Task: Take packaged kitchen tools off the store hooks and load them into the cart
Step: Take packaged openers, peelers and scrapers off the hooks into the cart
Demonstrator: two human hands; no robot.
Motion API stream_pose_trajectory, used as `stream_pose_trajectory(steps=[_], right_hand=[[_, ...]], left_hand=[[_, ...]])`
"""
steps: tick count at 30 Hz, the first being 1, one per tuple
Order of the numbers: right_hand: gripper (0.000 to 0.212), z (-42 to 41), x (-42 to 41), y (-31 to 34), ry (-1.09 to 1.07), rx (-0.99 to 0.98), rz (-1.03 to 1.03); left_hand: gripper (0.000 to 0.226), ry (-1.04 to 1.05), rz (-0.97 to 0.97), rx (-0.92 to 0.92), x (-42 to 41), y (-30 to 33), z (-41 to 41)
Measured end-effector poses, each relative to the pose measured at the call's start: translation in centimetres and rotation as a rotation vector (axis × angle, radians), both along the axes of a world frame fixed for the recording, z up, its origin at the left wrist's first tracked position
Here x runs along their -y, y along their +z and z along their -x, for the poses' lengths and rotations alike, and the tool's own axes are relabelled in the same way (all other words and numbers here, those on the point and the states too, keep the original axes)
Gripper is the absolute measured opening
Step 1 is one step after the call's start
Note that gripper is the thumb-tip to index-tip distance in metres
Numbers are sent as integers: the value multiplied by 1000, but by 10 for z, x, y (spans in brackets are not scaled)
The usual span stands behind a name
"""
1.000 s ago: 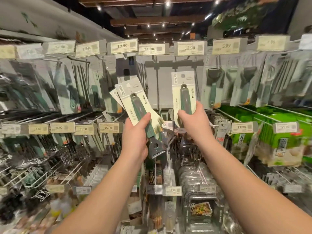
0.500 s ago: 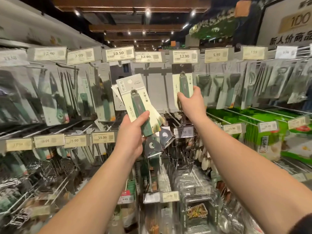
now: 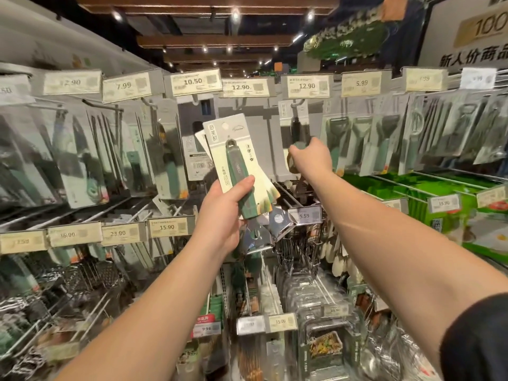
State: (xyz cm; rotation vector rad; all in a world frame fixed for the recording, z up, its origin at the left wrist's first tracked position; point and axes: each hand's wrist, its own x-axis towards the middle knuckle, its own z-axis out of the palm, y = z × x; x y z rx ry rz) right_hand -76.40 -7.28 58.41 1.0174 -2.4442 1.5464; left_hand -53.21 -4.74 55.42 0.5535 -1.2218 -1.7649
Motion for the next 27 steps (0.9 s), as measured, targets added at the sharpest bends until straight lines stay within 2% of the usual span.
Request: stream_pose_trajectory(steps=[5, 9, 14, 20, 27], right_hand=[[23, 19, 37, -2, 8, -1, -62], [32, 30, 71, 4, 15, 19, -197], [51, 45, 117, 0, 35, 98, -104], [48, 63, 145, -3, -4, 87, -29], [48, 70, 163, -4, 5, 111, 25]], left_hand=[[38, 23, 17, 14, 8, 2, 10], [34, 36, 51, 31, 18, 6, 19], [36, 83, 65, 21, 29, 10, 30], [29, 74, 67, 32, 33, 8, 43], [35, 70, 63, 68, 36, 6, 51]])
